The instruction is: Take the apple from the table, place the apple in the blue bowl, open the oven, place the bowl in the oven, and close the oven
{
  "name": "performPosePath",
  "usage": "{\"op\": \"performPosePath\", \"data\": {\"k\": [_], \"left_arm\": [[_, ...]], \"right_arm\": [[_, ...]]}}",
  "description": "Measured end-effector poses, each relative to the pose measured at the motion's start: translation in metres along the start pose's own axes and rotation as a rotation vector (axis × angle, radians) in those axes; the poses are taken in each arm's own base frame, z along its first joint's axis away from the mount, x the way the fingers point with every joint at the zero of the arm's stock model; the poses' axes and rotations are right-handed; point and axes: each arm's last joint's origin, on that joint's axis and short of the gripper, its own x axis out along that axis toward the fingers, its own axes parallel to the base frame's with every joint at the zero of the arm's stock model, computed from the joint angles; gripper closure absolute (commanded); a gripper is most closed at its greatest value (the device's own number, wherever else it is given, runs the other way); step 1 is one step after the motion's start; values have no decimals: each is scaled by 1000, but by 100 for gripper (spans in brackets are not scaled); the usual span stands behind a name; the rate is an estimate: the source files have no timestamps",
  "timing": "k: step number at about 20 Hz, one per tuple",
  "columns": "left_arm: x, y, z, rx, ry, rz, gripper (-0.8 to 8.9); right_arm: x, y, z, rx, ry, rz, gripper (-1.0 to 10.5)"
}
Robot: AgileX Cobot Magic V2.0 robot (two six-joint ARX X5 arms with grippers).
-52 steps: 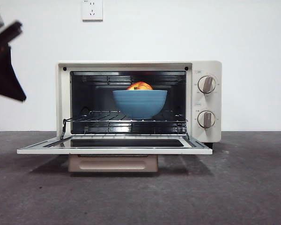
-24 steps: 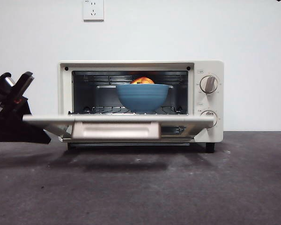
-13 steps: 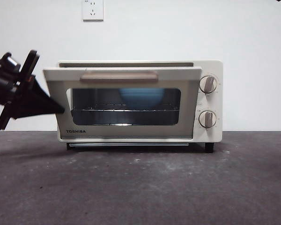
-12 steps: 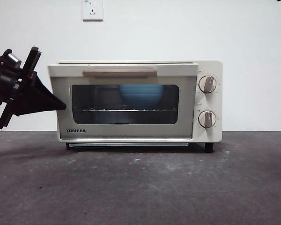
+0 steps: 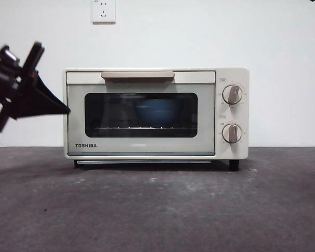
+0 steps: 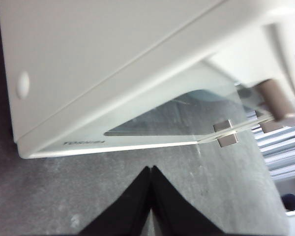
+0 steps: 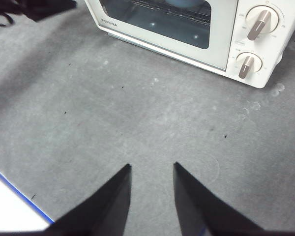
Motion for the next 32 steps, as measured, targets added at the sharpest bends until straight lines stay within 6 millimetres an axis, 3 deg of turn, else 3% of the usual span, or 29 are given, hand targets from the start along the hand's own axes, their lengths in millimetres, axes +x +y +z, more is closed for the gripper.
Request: {"op": "performPosePath", "data": {"k": [8, 16, 19, 26, 28, 32], "left_arm": [[-41, -60, -6, 178, -27, 153, 806], [-92, -129, -30, 380, -116, 236, 806], [-111, -147, -43, 422, -146, 254, 806], [-143, -161, -65, 459, -177, 324, 806], [-148, -162, -69, 455, -167, 330, 806], [-152, -162, -73, 451, -157, 335, 806]], "right_arm": [[0, 1, 6, -27, -55, 10, 809], [1, 3, 15, -52, -171, 30, 809], [10, 1, 11, -54, -188, 33, 809], [40, -6, -15, -63, -242, 75, 891], [44, -7, -18, -71, -291, 103, 947], [43, -6, -16, -78, -360, 116, 943]]}}
